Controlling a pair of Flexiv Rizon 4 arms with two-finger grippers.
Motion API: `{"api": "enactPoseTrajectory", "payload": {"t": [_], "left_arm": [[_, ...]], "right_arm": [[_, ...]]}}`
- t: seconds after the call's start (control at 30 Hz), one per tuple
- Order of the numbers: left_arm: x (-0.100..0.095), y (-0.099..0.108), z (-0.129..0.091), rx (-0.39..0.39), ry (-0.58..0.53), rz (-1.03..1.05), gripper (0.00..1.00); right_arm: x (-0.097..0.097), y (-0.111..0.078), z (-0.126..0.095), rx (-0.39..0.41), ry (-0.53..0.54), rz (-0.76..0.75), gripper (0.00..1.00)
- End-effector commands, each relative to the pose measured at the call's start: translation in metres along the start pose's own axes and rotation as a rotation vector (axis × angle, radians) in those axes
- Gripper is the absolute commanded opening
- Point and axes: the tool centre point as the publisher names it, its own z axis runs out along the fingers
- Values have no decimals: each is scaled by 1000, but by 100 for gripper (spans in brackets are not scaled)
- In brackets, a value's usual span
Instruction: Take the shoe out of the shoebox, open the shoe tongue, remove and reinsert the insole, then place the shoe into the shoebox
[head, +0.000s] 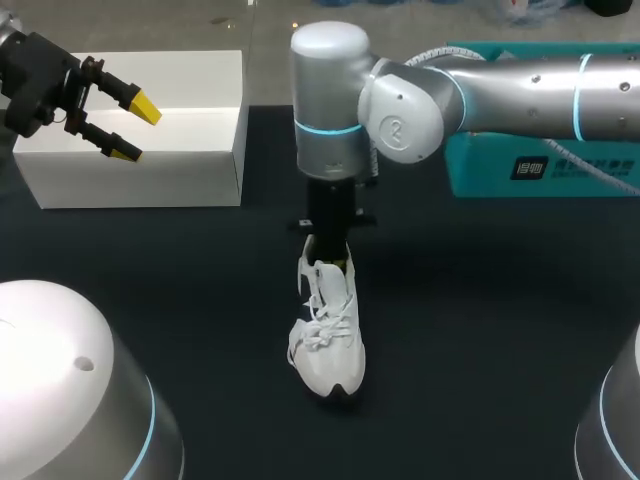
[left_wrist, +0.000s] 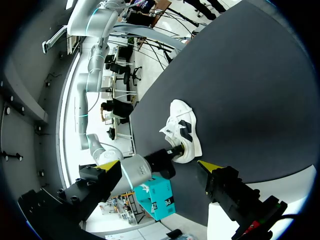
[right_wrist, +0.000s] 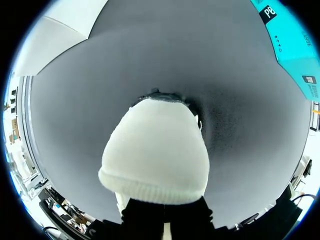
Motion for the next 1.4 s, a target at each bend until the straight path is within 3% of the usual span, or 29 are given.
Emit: {"api": "enactPoseTrajectory", "payload": {"t": [0.03, 0.17, 0.27, 0.43, 0.93, 1.2, 1.23, 1.27, 1.3, 1.33, 1.4], "left_arm": [[0, 0, -1, 2, 2, 1, 100], [0, 0, -1, 2, 2, 1, 100], [0, 0, -1, 2, 2, 1, 100], [0, 0, -1, 2, 2, 1, 100], [0, 0, -1, 2, 2, 1, 100], [0, 0, -1, 2, 2, 1, 100], [0, 0, -1, 2, 2, 1, 100], [0, 0, -1, 2, 2, 1, 100], [0, 0, -1, 2, 2, 1, 100], [0, 0, -1, 2, 2, 1, 100], [0, 0, -1, 2, 2, 1, 100]], "right_arm": [[-3, -3, 0, -8, 7, 0, 0], [-3, -3, 0, -8, 7, 0, 0], [4, -14, -4, 34, -54, 5, 0], [7, -26, -12, 94, -44, 32, 0], [1, -37, -23, 142, -39, 117, 0], [6, -45, -20, 197, -111, 144, 0], [6, -45, -19, 202, -111, 146, 11], [7, -45, -18, 205, -109, 150, 42], [8, -44, -18, 206, -107, 150, 87], [8, -45, -17, 207, -107, 150, 100], [9, -45, -16, 211, -101, 150, 100]]}}
